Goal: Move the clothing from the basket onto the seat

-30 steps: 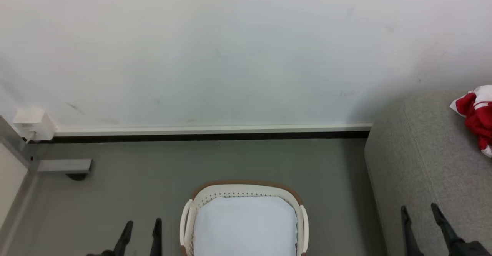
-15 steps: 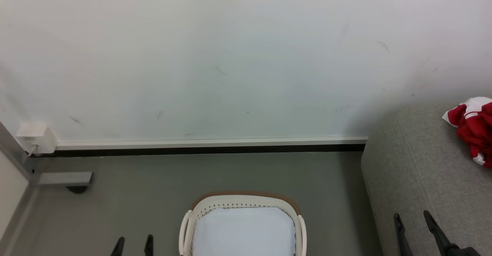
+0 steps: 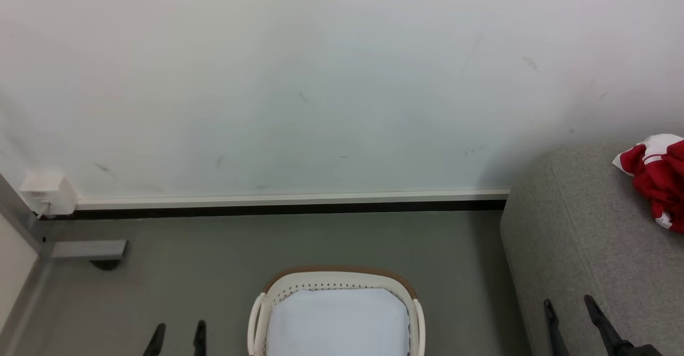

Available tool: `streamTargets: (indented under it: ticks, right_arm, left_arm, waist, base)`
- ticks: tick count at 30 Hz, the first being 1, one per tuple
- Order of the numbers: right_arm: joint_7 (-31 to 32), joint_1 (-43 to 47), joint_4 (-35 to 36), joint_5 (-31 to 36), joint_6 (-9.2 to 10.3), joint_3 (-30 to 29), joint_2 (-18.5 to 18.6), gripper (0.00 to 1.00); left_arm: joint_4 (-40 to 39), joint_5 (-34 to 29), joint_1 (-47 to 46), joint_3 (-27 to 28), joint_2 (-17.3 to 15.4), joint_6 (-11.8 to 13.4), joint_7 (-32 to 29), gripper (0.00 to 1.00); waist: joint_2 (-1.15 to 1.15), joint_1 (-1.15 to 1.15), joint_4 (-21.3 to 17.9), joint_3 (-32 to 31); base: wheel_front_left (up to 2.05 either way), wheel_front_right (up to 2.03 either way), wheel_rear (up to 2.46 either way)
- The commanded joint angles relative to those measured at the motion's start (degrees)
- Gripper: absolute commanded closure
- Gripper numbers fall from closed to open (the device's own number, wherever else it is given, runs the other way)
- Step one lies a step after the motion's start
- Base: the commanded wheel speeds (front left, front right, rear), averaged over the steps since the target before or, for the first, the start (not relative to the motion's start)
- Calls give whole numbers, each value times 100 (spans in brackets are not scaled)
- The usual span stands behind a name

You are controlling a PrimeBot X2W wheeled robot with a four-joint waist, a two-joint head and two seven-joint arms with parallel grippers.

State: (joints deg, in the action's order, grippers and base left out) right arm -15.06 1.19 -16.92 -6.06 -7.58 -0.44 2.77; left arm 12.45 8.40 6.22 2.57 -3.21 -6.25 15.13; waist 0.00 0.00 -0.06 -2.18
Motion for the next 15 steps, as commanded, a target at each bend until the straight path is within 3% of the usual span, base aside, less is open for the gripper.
streamTargets:
  ticks: [1, 15]
  right_arm:
    - [-16, -33, -24, 18, 17, 1, 22, 0]
    - [-16, -82, -18, -37, 17, 87, 22, 0]
  left_arm:
    - [-25, -56, -2, 14, 2, -9, 3, 0]
    - [-30, -82, 39, 91, 23, 18, 3, 0]
  waist:
    - [0, 0, 4, -3]
    - [0, 0, 31, -8]
  base:
    - [0, 0, 0]
    - [0, 0, 0]
